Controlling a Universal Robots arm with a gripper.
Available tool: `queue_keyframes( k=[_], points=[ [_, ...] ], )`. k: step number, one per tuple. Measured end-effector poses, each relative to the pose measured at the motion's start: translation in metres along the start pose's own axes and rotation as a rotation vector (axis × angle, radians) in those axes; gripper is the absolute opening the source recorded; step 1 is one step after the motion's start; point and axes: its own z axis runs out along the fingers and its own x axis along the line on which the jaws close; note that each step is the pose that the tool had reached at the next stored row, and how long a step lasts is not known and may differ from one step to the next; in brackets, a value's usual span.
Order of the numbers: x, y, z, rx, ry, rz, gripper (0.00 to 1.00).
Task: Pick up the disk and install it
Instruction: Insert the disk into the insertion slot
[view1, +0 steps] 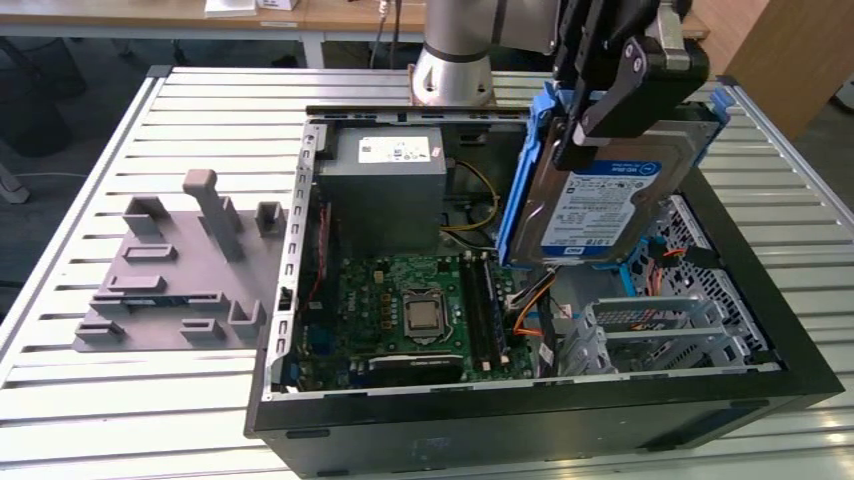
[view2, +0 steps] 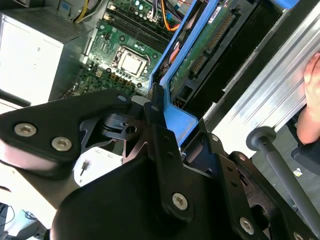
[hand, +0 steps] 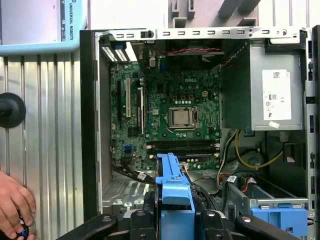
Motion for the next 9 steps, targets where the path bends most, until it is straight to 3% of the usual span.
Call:
queue_keyframes(
  k=[9],
  points=[
    [0.0132,-0.0031,0.0006,0.0002,0.0048,0.000,0.36]
  ],
)
